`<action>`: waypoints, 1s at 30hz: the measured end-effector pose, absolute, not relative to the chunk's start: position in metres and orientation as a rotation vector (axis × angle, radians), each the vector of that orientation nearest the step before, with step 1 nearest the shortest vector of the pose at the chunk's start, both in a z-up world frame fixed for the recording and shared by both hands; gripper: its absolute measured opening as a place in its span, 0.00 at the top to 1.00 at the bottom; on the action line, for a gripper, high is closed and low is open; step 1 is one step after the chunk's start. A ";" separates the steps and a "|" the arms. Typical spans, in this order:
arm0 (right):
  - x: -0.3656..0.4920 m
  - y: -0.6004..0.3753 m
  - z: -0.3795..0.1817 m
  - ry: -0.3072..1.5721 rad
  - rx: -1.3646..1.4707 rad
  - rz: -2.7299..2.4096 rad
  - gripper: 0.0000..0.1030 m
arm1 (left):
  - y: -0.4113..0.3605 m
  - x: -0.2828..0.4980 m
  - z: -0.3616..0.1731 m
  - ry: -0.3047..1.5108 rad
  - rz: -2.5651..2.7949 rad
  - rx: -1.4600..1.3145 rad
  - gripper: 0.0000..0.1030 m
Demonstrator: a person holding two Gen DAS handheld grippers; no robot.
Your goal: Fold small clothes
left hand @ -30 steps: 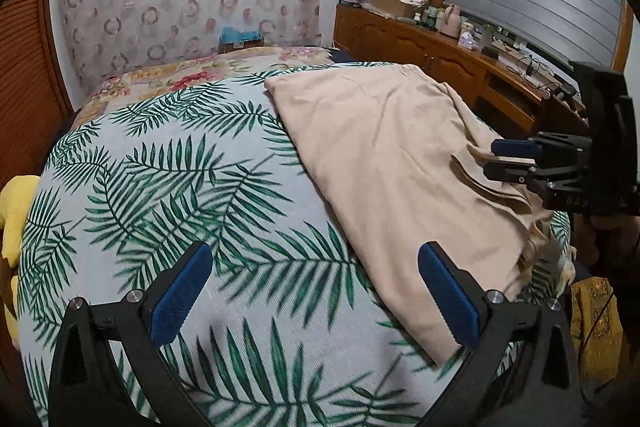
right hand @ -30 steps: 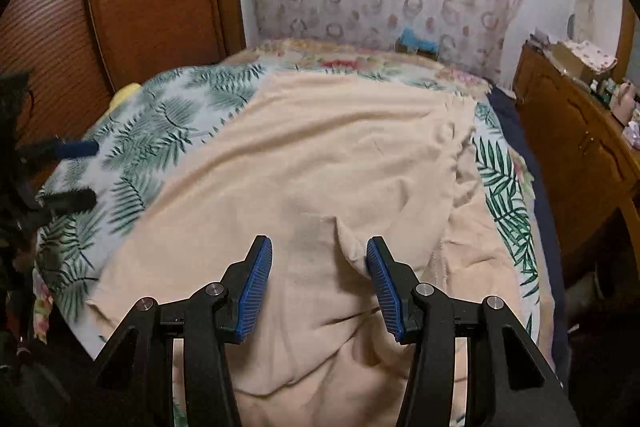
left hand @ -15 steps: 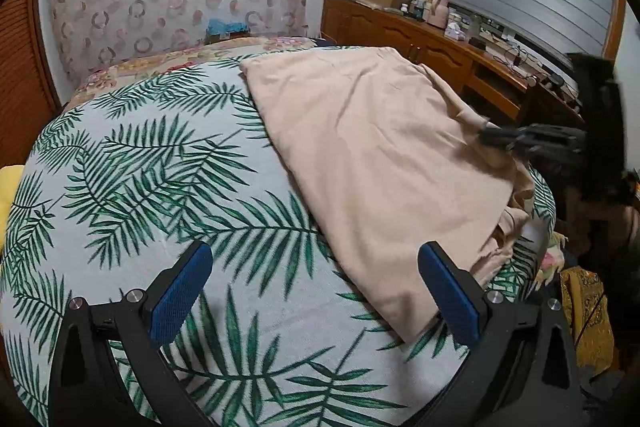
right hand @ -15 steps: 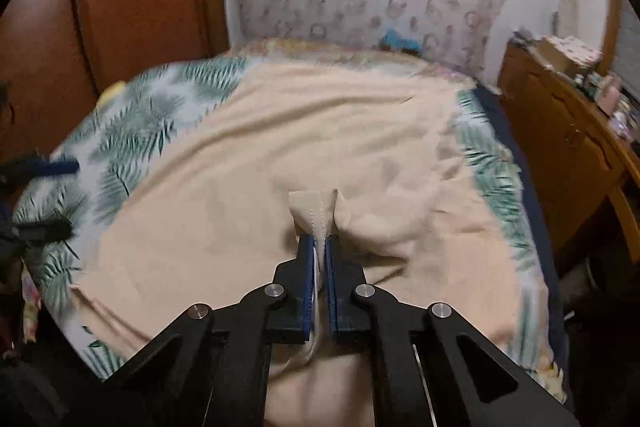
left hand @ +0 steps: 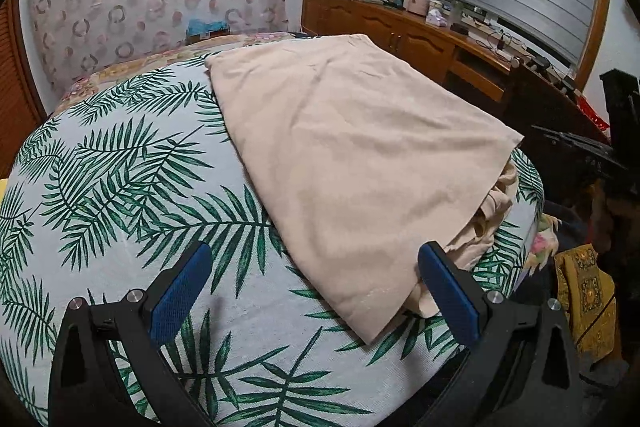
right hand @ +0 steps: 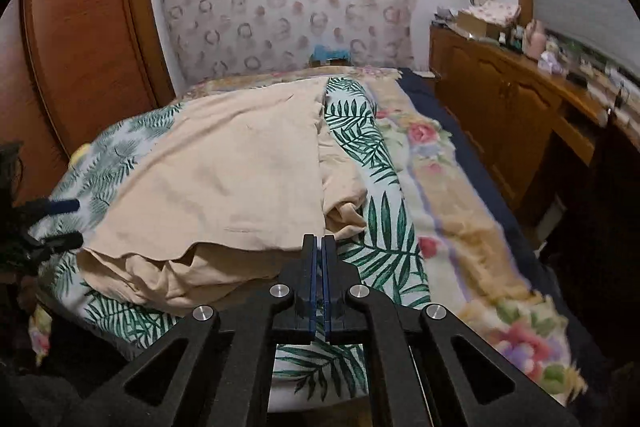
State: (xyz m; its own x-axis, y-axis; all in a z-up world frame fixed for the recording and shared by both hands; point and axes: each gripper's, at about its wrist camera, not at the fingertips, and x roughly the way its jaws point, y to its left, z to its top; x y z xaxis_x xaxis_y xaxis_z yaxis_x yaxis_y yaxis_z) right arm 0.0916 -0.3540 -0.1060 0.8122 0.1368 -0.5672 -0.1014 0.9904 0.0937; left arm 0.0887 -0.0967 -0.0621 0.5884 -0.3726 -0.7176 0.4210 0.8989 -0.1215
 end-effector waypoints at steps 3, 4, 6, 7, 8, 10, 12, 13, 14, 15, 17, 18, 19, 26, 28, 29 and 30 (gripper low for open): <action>0.101 -0.347 -0.099 0.594 0.054 0.121 0.82 | -0.095 0.088 -0.061 0.819 -0.466 0.047 0.01; 0.106 -0.348 -0.097 0.586 0.058 0.123 0.74 | -0.095 0.087 -0.060 0.815 -0.468 0.043 0.03; 0.110 -0.346 -0.096 0.574 0.070 0.135 0.40 | -0.094 0.087 -0.060 0.812 -0.468 0.037 0.07; 0.115 -0.345 -0.097 0.569 0.077 0.148 0.39 | -0.094 0.086 -0.060 0.811 -0.468 0.035 0.10; 0.119 -0.345 -0.100 0.572 0.075 0.156 0.38 | -0.093 0.086 -0.060 0.811 -0.470 0.030 0.12; 0.129 -0.344 -0.107 0.590 0.063 0.155 0.38 | -0.092 0.085 -0.061 0.818 -0.472 0.022 0.24; 0.139 -0.345 -0.117 0.613 0.059 0.159 0.38 | -0.092 0.085 -0.065 0.831 -0.482 0.016 0.33; 0.144 -0.347 -0.122 0.635 0.056 0.157 0.38 | -0.092 0.085 -0.066 0.837 -0.484 0.015 0.37; 0.149 -0.348 -0.125 0.653 0.055 0.155 0.38 | -0.093 0.084 -0.069 0.845 -0.484 0.013 0.38; 0.153 -0.350 -0.131 0.678 0.054 0.153 0.38 | -0.093 0.084 -0.070 0.852 -0.482 0.012 0.39; 0.159 -0.352 -0.134 0.708 0.060 0.154 0.38 | -0.093 0.083 -0.073 0.862 -0.481 0.006 0.40; 0.160 -0.353 -0.135 0.719 0.062 0.152 0.38 | -0.093 0.082 -0.075 0.867 -0.483 0.002 0.40; 0.161 -0.354 -0.137 0.732 0.068 0.158 0.38 | -0.094 0.081 -0.076 0.871 -0.485 0.000 0.41; 0.163 -0.355 -0.134 0.746 0.083 0.172 0.37 | -0.097 0.079 -0.079 0.875 -0.476 -0.004 0.41; 0.163 -0.354 -0.132 0.749 0.083 0.165 0.37 | -0.097 0.078 -0.079 0.874 -0.480 -0.006 0.41; 0.164 -0.354 -0.132 0.747 0.083 0.159 0.37 | -0.097 0.078 -0.079 0.873 -0.481 -0.006 0.41; 0.163 -0.354 -0.131 0.743 0.081 0.150 0.36 | -0.098 0.077 -0.079 0.871 -0.480 -0.006 0.44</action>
